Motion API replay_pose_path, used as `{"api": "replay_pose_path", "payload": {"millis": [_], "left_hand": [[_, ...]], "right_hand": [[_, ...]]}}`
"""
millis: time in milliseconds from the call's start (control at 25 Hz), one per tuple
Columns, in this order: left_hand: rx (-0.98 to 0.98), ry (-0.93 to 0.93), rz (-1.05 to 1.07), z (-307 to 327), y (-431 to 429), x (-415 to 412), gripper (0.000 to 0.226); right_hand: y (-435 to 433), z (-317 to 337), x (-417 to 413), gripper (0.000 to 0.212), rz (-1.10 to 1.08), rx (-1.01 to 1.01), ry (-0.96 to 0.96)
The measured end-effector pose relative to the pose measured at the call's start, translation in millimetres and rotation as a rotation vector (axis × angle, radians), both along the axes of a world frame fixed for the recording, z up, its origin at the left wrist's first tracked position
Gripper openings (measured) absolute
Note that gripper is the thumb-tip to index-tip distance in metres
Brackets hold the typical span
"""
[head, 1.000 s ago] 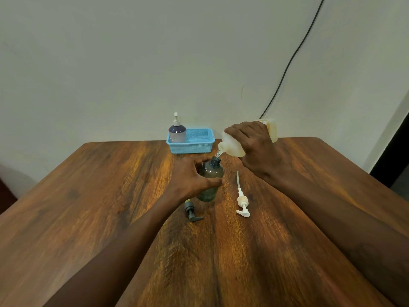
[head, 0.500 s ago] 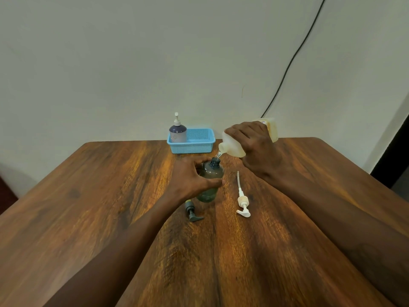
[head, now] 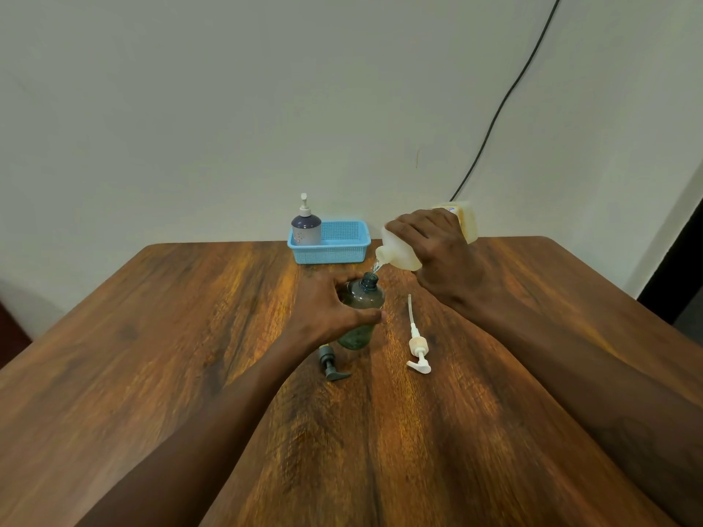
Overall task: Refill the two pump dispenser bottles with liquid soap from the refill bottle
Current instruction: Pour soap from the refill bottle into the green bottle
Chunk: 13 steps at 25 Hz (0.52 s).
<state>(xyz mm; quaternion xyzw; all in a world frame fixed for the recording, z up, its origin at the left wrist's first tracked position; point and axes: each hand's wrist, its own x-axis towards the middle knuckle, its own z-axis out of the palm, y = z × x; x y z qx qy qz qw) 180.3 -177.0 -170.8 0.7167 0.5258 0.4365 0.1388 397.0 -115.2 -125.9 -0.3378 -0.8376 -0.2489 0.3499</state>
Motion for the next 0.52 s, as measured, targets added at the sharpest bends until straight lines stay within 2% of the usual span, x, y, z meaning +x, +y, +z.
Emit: {"api": "replay_pose_path", "payload": {"millis": [520], "left_hand": [[-0.047, -0.005, -0.004, 2.4, -4.6, 0.3, 0.065]], "right_hand": [[0.8, -0.6, 0.4, 0.076, -0.005, 0.002, -0.022]]}}
